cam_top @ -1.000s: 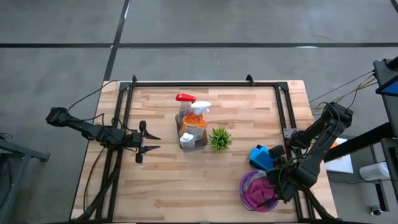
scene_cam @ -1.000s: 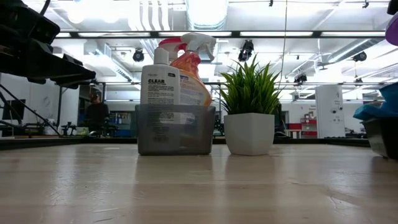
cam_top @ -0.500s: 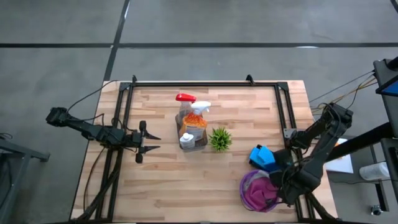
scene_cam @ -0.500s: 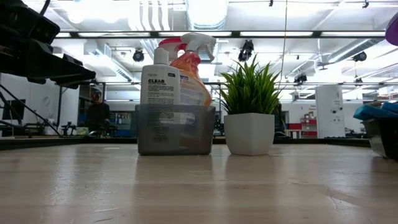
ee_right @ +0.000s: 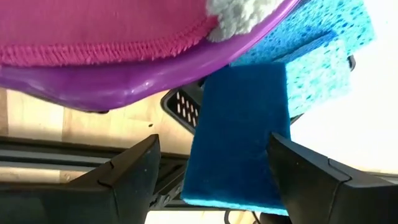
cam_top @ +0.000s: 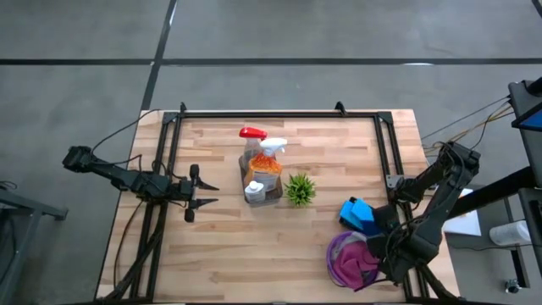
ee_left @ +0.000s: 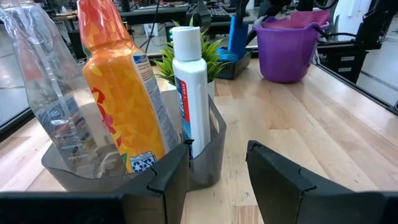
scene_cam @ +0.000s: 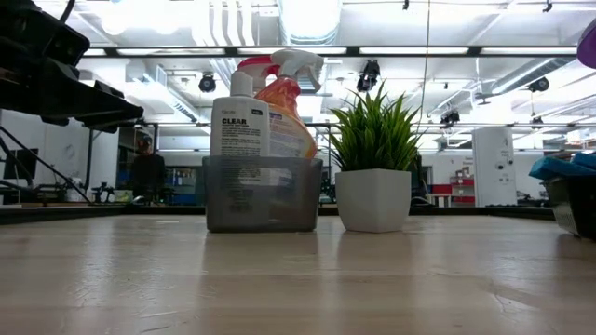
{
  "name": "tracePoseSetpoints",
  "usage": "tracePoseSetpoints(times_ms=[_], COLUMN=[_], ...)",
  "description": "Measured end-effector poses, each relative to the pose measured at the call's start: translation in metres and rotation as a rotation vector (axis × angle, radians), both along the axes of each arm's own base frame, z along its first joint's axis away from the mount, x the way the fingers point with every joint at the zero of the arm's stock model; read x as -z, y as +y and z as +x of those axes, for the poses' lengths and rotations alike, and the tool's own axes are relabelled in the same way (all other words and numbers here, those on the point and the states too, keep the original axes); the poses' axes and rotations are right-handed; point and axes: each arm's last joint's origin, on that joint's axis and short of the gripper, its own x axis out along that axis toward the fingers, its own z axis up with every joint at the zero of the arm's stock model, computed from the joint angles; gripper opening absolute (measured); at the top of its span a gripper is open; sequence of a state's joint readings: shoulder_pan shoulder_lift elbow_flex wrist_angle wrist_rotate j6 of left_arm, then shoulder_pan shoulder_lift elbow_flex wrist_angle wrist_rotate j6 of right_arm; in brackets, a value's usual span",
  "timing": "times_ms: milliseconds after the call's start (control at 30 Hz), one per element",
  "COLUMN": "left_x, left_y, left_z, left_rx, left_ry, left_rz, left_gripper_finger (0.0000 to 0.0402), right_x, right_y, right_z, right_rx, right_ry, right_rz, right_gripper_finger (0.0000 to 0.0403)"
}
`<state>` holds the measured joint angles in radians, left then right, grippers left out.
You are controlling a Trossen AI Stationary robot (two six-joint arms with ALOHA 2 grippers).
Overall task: Pick & Place Kitchen Items
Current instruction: Put the blue sponge into the black bin, then return to Home Position
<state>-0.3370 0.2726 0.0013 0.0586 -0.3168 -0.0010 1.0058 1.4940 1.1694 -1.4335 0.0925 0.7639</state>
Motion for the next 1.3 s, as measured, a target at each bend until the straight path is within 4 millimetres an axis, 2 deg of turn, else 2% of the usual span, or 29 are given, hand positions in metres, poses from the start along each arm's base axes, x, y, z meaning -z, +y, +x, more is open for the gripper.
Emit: tracePoseSetpoints(times_ms=[267,500,633,1300], left_x=[0.000,0.000,0.000,0.000], left_y=[0.000,0.000,0.000,0.000], left_z=[0.000,0.000,0.000,0.000], left_rx=[0.000,0.000,0.000,-0.001], left_ry=[0.000,0.000,0.000,0.000], left_rz=[0.000,0.000,0.000,-0.004], left_gripper_finger=[0.0163,0.0163,0.0163,0.0163], right_x=[-0.004,-0.035,-0.048,-0.052], right_y=[0.001,0.009,0.011,0.006], right_z=[0.003,0.010,0.011,0.008], right_rx=[-0.006,0.018,0.066,0.167], right_ry=[-0.081,-0.331,-0.388,-0.403], right_rz=[0.015,0.024,0.065,0.072], right_gripper_finger=[0.0288,0.0288,0.0288,0.0288])
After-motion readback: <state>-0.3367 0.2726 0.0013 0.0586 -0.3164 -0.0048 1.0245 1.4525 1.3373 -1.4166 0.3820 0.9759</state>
